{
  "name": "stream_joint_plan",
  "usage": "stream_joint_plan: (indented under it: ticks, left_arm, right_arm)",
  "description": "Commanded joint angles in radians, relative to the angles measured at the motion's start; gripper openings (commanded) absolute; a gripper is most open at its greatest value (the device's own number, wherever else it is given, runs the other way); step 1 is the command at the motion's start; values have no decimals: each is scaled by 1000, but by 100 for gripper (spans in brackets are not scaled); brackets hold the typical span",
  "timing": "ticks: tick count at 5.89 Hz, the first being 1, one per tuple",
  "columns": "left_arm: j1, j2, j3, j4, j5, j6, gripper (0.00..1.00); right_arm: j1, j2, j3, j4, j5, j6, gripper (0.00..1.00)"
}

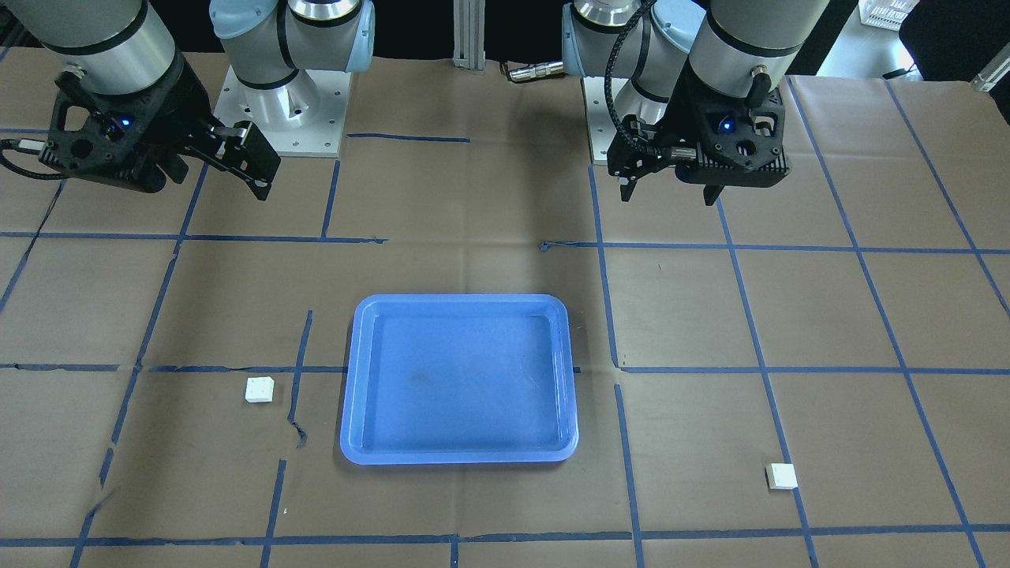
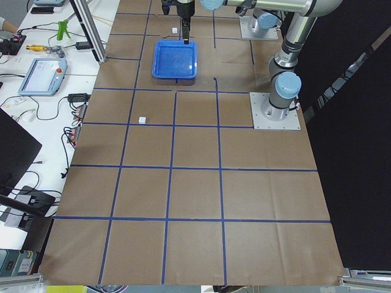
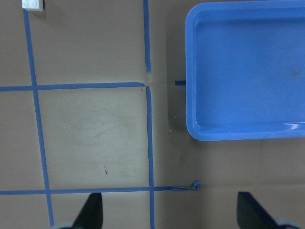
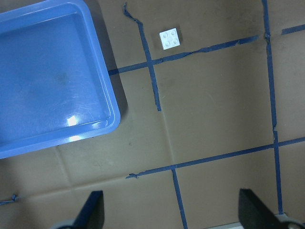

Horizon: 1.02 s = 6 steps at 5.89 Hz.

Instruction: Assemble white blocks and place on blue tray

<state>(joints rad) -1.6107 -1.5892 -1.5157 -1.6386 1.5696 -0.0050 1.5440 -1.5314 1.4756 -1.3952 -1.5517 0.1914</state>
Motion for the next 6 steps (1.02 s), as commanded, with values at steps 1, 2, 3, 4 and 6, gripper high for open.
stream_joint_plan:
  ticks: [1, 2, 3, 4, 6]
  left_arm:
    - [2, 5, 2, 0, 0, 3, 99]
    - [2, 5, 0, 0, 1, 3, 99]
    - [2, 5, 3, 0, 1, 3, 99]
    - [2, 5, 0, 0, 1, 3, 99]
    - [2, 0, -15, -3, 16, 3, 99]
  right_arm:
    - [1, 2, 5, -1, -1, -35, 100]
    - [-1, 7, 5, 1, 5, -36, 100]
    - [1, 7, 6, 1, 4, -38, 100]
    - [1, 7, 6, 1, 4, -88, 100]
    - [-8, 7, 6, -2, 4, -411, 100]
